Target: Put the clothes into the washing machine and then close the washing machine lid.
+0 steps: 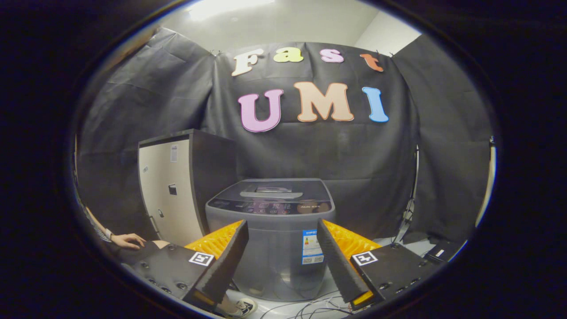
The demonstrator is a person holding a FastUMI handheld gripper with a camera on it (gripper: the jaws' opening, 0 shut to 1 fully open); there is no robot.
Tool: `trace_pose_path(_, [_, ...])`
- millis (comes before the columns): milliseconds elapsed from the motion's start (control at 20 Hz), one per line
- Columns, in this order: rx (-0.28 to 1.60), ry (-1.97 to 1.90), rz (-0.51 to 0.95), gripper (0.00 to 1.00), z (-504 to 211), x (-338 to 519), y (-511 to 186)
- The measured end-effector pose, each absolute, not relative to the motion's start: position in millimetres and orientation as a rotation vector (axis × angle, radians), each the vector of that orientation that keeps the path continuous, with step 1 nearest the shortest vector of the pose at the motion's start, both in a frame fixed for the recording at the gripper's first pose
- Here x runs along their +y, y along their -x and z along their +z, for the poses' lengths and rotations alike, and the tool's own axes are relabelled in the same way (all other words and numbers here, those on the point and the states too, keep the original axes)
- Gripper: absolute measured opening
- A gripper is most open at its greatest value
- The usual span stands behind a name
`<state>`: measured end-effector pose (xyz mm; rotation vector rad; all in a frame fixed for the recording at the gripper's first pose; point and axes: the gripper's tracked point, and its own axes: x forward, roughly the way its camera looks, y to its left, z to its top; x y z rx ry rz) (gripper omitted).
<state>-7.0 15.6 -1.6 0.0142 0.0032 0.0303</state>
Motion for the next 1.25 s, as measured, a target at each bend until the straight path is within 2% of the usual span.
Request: trace_pose_path(1250, [-0.001,-0.063,0.046,0.97,0.0,14.0,2.2])
